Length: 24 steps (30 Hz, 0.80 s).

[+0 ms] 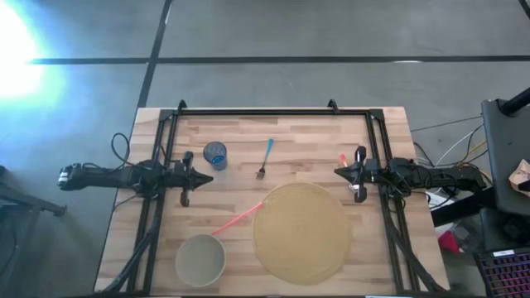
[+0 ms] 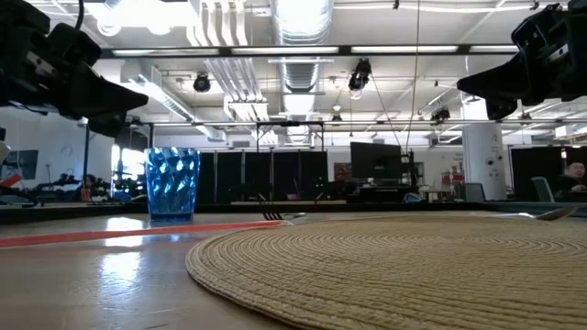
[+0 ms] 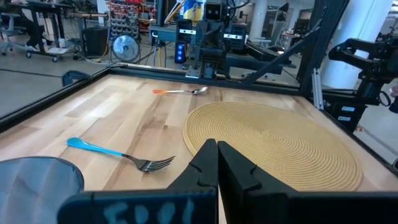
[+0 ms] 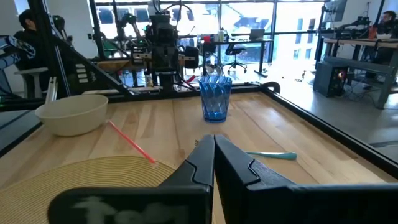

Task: Pick & Place Utensil
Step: Put the gray bowl on the yellow mat

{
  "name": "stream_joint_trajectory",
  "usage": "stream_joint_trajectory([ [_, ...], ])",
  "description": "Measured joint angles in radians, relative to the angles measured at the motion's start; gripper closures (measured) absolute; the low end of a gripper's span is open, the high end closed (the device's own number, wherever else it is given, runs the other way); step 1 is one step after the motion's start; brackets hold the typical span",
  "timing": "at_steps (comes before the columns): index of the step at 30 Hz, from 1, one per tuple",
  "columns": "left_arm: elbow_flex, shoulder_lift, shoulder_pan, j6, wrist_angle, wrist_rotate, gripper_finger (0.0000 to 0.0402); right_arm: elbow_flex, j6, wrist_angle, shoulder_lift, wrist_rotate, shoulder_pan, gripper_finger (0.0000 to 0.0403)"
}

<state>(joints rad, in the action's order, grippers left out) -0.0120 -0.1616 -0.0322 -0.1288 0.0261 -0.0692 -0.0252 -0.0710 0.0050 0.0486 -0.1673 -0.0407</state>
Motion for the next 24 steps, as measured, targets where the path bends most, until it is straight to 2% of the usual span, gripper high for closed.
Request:
stream_joint_trajectory([
  [6, 0.0, 0.0, 0.0, -0.068, 0.0, 0.0, 0.0384, 0.0, 0.003, 0.0, 0.0, 0.0, 0.0, 0.0394],
  [13, 0.0, 0.0, 0.0, -0.09, 0.002, -0.002, 0.0286, 0.0, 0.001, 0.0, 0.0, 0.0, 0.0, 0.0394],
  [17, 0.0, 0.0, 0.0, -0.087, 0.033, -0.004, 0.0247, 0.0, 0.0, 0.0, 0.0, 0.0, 0.0, 0.0394],
  [24, -0.039, -0.002, 0.0, -0.079, 0.097, 0.028, 0.0234, 0.0, -0.009, 0.001, 0.0, 0.001, 0.0, 0.0394],
])
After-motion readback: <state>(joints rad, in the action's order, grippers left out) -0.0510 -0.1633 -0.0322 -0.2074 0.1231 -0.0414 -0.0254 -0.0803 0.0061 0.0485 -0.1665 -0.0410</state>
